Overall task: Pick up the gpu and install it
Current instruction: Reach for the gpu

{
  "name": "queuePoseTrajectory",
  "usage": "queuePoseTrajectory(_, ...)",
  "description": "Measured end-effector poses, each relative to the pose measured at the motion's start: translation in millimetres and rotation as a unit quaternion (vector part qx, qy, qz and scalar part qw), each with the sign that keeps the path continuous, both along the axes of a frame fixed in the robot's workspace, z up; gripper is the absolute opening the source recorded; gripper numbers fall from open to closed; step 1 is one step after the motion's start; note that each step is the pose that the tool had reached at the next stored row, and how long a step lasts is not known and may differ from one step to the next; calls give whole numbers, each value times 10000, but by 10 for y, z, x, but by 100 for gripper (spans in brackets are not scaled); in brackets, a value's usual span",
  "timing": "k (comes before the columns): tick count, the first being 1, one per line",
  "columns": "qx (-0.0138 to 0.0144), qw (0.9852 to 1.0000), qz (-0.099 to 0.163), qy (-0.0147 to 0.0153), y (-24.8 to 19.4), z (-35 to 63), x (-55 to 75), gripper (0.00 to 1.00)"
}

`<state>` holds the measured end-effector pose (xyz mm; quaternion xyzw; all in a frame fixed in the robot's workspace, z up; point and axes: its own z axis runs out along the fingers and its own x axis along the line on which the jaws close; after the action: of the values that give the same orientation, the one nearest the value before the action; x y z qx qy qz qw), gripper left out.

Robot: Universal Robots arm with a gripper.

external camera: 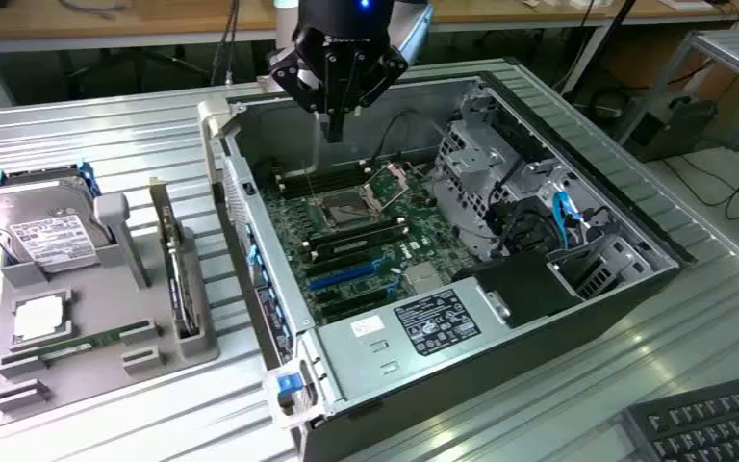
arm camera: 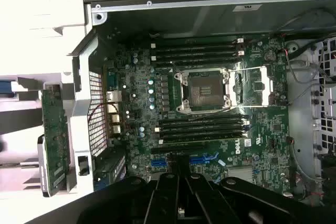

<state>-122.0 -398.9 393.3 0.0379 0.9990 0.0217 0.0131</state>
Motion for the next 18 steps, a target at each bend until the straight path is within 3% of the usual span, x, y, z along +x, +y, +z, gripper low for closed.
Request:
queuePoseTrajectory(10,-1,10000,-1,0,-14,1,-17,13)
queuePoseTrajectory(13,0,10000,0,0,-71,0,-160,13)
queuePoseTrajectory(17,-2,10000,1,0,-108,0,-341,13)
queuePoseTrajectory(18,-6,10000,-1,0,-119,-3,-437,13)
